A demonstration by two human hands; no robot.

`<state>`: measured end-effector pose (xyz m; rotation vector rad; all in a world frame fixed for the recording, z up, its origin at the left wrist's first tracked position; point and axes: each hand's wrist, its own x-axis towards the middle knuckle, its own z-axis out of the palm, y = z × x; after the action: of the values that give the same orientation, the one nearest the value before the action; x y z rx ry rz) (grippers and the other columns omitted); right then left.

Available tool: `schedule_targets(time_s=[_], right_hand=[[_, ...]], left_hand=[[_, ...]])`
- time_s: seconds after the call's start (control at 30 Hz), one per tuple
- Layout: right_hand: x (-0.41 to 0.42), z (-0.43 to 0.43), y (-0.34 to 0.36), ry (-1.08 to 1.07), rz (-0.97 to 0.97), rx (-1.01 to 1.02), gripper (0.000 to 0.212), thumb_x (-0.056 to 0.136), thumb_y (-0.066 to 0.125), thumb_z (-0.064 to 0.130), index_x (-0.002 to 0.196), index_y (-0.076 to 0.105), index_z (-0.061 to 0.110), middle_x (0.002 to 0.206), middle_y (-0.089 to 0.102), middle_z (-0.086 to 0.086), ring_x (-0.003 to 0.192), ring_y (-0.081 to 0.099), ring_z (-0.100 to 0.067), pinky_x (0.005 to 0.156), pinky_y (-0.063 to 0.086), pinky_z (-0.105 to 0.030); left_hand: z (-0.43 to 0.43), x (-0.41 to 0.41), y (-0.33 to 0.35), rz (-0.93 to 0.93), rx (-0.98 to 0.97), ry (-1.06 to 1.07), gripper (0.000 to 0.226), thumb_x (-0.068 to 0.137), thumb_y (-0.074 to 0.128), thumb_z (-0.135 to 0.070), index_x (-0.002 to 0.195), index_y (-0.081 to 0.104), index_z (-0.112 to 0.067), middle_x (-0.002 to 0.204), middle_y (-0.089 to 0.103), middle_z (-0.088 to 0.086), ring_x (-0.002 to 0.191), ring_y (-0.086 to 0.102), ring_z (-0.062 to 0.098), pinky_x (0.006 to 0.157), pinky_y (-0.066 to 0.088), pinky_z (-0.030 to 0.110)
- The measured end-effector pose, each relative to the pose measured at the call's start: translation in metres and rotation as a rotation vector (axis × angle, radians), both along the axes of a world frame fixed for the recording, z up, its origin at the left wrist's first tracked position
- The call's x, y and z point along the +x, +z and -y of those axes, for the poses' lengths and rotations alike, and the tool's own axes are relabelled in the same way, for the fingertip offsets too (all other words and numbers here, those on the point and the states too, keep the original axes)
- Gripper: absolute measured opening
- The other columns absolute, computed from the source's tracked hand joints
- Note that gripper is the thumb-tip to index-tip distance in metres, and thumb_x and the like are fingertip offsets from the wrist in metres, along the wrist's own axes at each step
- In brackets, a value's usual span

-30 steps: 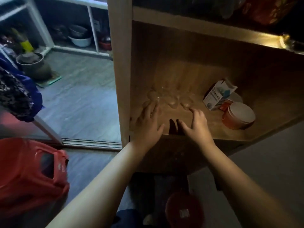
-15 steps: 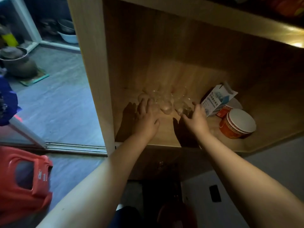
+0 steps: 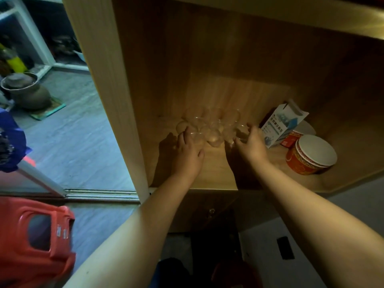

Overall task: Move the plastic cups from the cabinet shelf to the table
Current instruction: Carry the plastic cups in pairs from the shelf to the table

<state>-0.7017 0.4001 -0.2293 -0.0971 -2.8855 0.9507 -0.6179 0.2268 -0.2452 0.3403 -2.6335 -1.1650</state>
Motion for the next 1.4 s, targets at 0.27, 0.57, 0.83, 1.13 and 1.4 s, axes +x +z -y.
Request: schedule_targets(time_s=[0.27,0.57,0.83,1.13,1.4], right_hand=[[0.031,-0.010,0.012,0.038,-0.057,-0.002,0.063,0.085,0.066,0.027,0.139,0.035,0.016,0.141,0.038,-0.009,0.125,0.047,-0.024,0.094,0.042,-0.030],[0.100,-0.028,0.041,0.216,-0.180,-0.066,0.064,0.087,0.065,0.022,0.141,0.033,0.014,0.143,0.034,-0.009,0.128,0.040,-0.020,0.100,0.032,-0.024],[0.146,-0.026,0.072,0.435,-0.208,-0.137,0.064,0.085,0.066,0.020,0.141,0.034,0.014,0.141,0.036,-0.005,0.120,0.034,0.000,0.092,0.029,-0.004],[0.205,0.014,0.096,0.786,-0.198,-0.145,0.067,0.082,0.070,0.018,0.139,0.036,0.007,0.139,0.039,-0.012,0.119,0.047,-0.014,0.099,0.046,-0.032],[0.280,0.125,0.115,1.013,-0.271,-0.285,0.052,0.080,0.072,0.009,0.126,0.048,0.004,0.120,0.051,-0.012,0.103,0.055,-0.019,0.088,0.047,-0.035]], left_hand=[[0.004,0.024,0.027,0.031,-0.045,0.004,0.072,0.087,0.060,-0.033,0.145,0.020,-0.014,0.151,0.023,0.009,0.124,0.044,0.027,0.089,0.038,0.024],[-0.002,0.064,0.059,-0.050,-0.050,-0.040,0.069,0.085,0.062,-0.035,0.142,0.026,-0.020,0.146,0.026,0.003,0.122,0.045,0.021,0.077,0.034,0.020],[-0.013,0.130,0.082,-0.159,-0.058,0.048,0.067,0.083,0.065,-0.031,0.140,0.033,-0.018,0.143,0.034,0.005,0.128,0.039,0.022,0.094,0.038,0.028],[0.034,0.242,0.117,-0.201,-0.137,0.185,0.065,0.081,0.068,-0.020,0.138,0.037,-0.012,0.131,0.044,0.010,0.118,0.049,0.022,0.092,0.041,0.028],[0.107,0.359,0.144,-0.191,-0.103,0.378,0.069,0.077,0.073,-0.015,0.137,0.038,-0.012,0.128,0.044,0.004,0.112,0.050,0.016,0.096,0.042,0.030]])
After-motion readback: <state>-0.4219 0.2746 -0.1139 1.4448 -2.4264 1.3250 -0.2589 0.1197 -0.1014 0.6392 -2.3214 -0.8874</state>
